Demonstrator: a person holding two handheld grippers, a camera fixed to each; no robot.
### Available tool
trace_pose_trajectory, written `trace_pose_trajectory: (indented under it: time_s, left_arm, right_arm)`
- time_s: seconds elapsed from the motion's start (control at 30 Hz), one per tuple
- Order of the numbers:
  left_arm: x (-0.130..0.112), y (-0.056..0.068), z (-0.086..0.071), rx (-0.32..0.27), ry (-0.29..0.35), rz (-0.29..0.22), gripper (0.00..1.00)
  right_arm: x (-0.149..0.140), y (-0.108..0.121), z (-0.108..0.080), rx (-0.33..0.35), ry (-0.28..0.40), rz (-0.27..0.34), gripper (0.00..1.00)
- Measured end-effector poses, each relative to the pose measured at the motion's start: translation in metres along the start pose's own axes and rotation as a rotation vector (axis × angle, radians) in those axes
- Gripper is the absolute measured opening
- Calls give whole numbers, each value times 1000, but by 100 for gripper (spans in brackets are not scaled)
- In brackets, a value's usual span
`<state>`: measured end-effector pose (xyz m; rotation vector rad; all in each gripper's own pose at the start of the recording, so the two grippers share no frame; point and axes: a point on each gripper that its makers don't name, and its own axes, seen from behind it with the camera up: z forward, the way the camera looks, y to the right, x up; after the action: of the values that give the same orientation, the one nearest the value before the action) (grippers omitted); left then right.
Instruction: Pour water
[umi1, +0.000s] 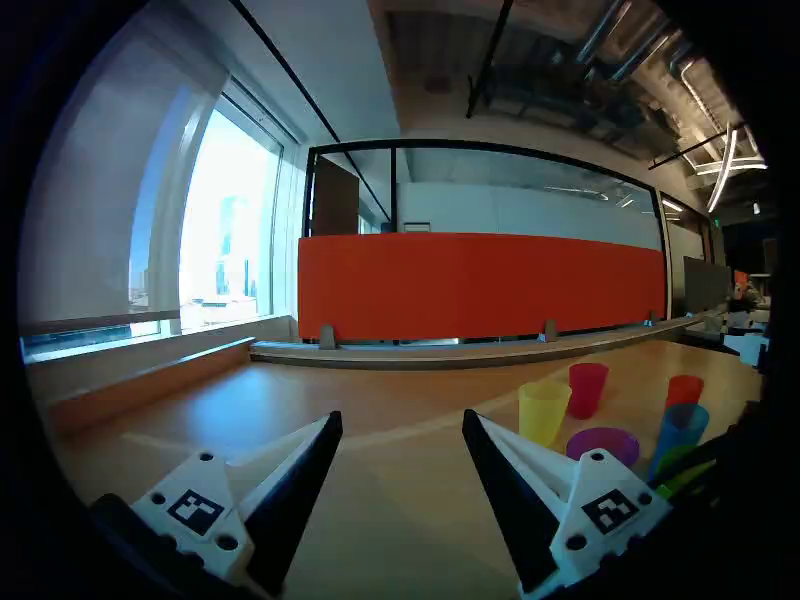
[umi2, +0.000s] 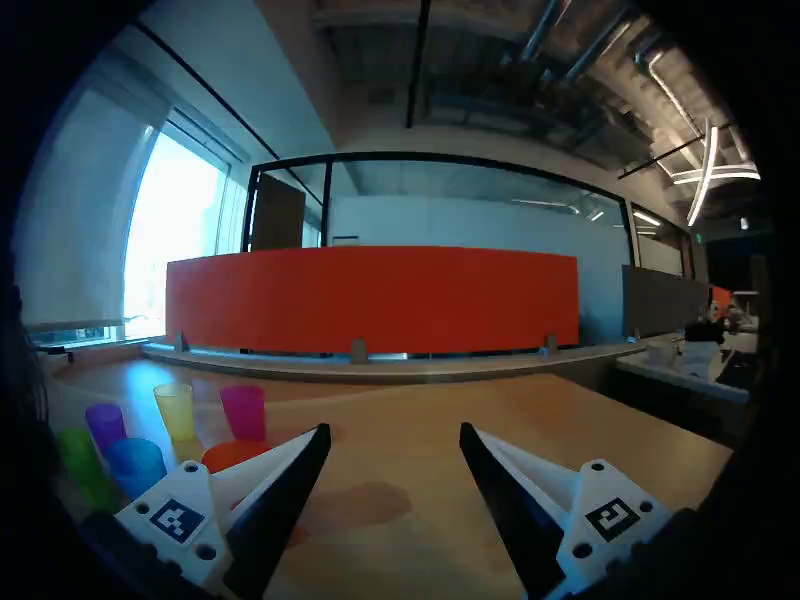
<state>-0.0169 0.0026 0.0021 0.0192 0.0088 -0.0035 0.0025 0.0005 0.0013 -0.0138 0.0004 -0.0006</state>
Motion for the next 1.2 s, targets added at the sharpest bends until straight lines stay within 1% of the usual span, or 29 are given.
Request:
trace_pose_trajectory:
  time_s: [1.2]
  left_arm:
    - [1, 0, 0, 0, 0, 0, 89]
  right_arm:
    - [-1, 0, -2, 6, -1, 0, 100]
